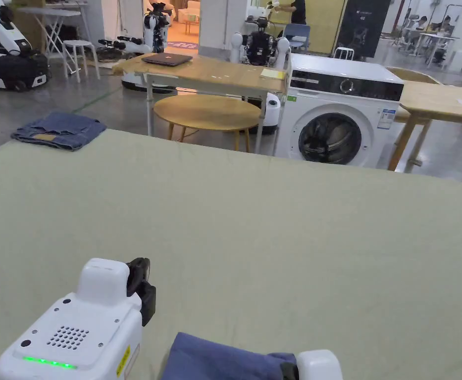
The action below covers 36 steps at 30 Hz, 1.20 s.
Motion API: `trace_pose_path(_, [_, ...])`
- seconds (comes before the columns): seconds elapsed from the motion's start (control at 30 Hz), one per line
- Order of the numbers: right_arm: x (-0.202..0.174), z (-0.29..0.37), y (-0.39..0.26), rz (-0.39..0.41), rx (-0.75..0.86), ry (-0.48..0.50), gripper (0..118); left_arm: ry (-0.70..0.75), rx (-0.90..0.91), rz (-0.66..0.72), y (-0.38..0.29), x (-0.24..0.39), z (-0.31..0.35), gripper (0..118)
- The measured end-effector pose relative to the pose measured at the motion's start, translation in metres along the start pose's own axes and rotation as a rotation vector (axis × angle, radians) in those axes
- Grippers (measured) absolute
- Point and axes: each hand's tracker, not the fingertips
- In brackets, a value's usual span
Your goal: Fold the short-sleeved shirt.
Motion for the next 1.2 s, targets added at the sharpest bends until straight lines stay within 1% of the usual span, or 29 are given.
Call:
trace_pose_path(0.03, [-0.001,-0.009,-0.003,0.002,-0.032,-0.009,0,0.001,-0.008,0.003,-0.001,-0.003,0.002,0])
trace_pose_path(0.1, [0.000,-0.029,-0.010,-0.005,-0.086,-0.064,0,-0.004,-0.024,0.012,-0.006,-0.011,0.005,0])
trace_pose_path(0.13, [0.001,-0.037,-0.012,-0.011,-0.126,-0.072,0,-0.004,-0.043,0.014,-0.009,-0.013,0.007,0])
trace_pose_path(0.17, [0.005,-0.043,-0.014,-0.046,-0.145,-0.039,0,-0.011,-0.082,0.021,-0.011,-0.017,0.008,0])
trace_pose_path(0.2, [0.008,-0.045,-0.016,-0.061,-0.140,-0.037,0,-0.023,-0.109,0.031,-0.014,-0.022,0.009,0])
trace_pose_path(0.33, [0.006,-0.043,-0.013,-0.032,-0.133,-0.045,0,-0.124,-0.294,0.109,-0.024,-0.045,0.007,0])
trace_pose_path(0.4, [0.006,-0.042,-0.013,-0.031,-0.136,-0.043,0,-0.208,-0.403,0.165,-0.030,-0.062,0.000,1])
trace_pose_path(0.43, [0.007,-0.042,-0.014,-0.033,-0.137,-0.042,0,-0.249,-0.463,0.200,-0.032,-0.070,-0.006,6])
trace_pose_path(0.47, [0.007,-0.042,-0.014,-0.036,-0.136,-0.040,0,-0.307,-0.514,0.271,-0.035,-0.081,-0.013,16])
trace_pose_path(0.5, [0.008,-0.042,-0.014,-0.034,-0.136,-0.038,0,-0.368,-0.556,0.352,-0.039,-0.093,-0.018,28])
trace_pose_path(0.53, [0.008,-0.042,-0.014,-0.029,-0.138,-0.038,0,-0.432,-0.594,0.444,-0.041,-0.102,-0.022,44])
trace_pose_path(0.57, [0.008,-0.042,-0.014,-0.027,-0.139,-0.038,0,-0.511,-0.633,0.547,-0.046,-0.114,-0.029,56])
trace_pose_path(0.6, [0.008,-0.042,-0.013,-0.027,-0.141,-0.037,0,-0.587,-0.666,0.643,-0.052,-0.124,-0.036,66])
trace_pose_path(0.63, [0.007,-0.042,-0.013,-0.028,-0.142,-0.036,0,-0.642,-0.691,0.704,-0.057,-0.132,-0.042,70])
trace_pose_path(0.67, [0.008,-0.042,-0.013,-0.029,-0.143,-0.035,0,-0.689,-0.714,0.757,-0.063,-0.138,-0.048,70])
trace_pose_path(0.7, [0.008,-0.042,-0.013,-0.029,-0.144,-0.035,0,-0.706,-0.732,0.784,-0.067,-0.138,-0.052,70])
trace_pose_path(0.77, [0.007,-0.042,-0.013,-0.029,-0.144,-0.035,0,-0.758,-0.742,0.799,-0.077,-0.139,-0.062,70])
trace_pose_path(0.83, [0.007,-0.042,-0.013,-0.029,-0.142,-0.036,0,-0.773,-0.781,0.819,-0.087,-0.127,-0.070,70])
trace_pose_path(0.9, [0.007,-0.042,-0.014,-0.029,-0.142,-0.038,0,-0.852,-0.864,0.827,-0.100,-0.115,-0.086,70])
trace_pose_path(1.0, [0.007,-0.042,-0.014,-0.030,-0.142,-0.037,0,-0.880,-0.948,0.835,-0.118,-0.090,-0.102,70])
trace_pose_path(1.07, [0.008,-0.042,-0.014,-0.035,-0.142,-0.035,0,-0.902,-0.951,0.829,-0.125,-0.074,-0.108,70])
trace_pose_path(1.1, [0.008,-0.042,-0.014,-0.037,-0.142,-0.034,0,-0.940,-0.932,0.853,-0.126,-0.070,-0.109,70])
trace_pose_path(1.2, [0.008,-0.042,-0.014,-0.040,-0.141,-0.036,0,-0.932,-0.925,0.860,-0.125,-0.066,-0.113,69])
